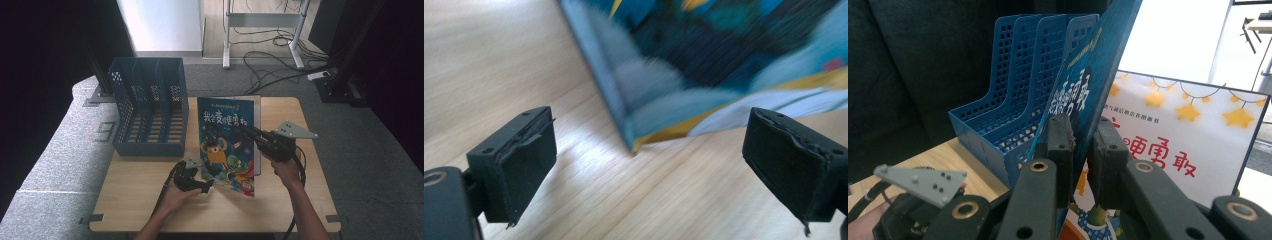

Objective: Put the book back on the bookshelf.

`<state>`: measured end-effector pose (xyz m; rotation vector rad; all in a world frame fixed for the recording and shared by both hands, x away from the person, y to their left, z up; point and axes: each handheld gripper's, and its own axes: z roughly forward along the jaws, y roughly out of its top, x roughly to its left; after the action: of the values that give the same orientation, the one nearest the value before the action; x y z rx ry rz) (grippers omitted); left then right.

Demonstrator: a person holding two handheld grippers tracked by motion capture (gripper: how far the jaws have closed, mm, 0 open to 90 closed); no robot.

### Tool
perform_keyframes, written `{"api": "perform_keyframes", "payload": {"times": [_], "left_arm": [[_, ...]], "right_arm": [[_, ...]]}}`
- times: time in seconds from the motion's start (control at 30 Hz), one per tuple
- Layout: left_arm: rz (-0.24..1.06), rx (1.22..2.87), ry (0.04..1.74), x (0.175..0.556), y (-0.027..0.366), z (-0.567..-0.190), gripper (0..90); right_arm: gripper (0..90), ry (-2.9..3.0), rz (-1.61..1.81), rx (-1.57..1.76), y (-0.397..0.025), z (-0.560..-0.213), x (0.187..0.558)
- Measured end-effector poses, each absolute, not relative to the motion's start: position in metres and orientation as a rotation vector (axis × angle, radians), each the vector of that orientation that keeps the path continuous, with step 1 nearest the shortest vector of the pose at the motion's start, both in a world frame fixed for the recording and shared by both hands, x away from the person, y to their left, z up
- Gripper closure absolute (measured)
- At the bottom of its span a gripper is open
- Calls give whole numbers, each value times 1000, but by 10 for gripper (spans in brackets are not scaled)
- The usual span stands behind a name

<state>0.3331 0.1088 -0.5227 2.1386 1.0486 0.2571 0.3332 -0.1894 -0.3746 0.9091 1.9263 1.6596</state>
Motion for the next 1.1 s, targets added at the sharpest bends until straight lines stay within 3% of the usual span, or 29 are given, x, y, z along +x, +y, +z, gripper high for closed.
{"api": "perform_keyframes", "payload": {"times": [1.1], "left_arm": [[253, 1946, 962, 345, 114, -491, 109]], "right_arm": [[802, 1974, 1644, 820, -208, -385, 291]]}}
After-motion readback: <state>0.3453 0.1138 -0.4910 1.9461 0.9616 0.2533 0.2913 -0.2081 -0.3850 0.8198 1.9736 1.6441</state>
